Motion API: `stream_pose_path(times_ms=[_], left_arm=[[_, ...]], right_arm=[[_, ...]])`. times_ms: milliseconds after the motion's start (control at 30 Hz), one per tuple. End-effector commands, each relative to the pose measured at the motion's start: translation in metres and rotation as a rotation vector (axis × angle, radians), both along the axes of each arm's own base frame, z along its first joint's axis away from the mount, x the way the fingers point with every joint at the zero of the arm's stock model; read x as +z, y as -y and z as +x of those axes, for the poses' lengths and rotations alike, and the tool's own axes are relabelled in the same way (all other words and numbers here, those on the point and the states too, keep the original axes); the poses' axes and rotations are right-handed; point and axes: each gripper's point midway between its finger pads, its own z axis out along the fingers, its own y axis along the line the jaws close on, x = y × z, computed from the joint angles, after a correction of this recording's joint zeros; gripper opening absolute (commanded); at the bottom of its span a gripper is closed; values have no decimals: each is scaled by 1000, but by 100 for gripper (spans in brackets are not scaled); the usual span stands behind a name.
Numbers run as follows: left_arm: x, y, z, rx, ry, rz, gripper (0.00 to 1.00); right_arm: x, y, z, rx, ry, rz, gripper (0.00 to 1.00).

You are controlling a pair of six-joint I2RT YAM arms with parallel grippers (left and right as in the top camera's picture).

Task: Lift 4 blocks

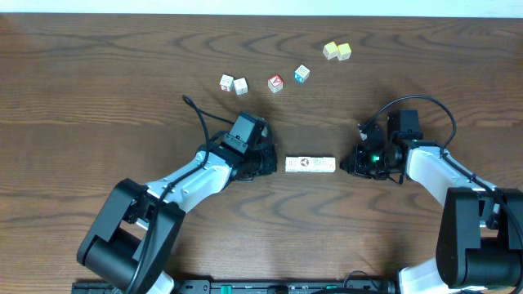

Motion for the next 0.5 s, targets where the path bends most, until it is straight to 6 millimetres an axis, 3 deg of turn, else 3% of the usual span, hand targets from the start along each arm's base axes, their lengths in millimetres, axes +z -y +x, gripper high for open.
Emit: stream_pose_path(times_ms=[0,467], left_arm=[[-4,-10,9,118,-24,15,7],[-1,-3,12,98,15,13,7]], right_arm=[[-2,-8,-5,11,-18,22,1],[-1,-9,-5,13,-19,30,1]])
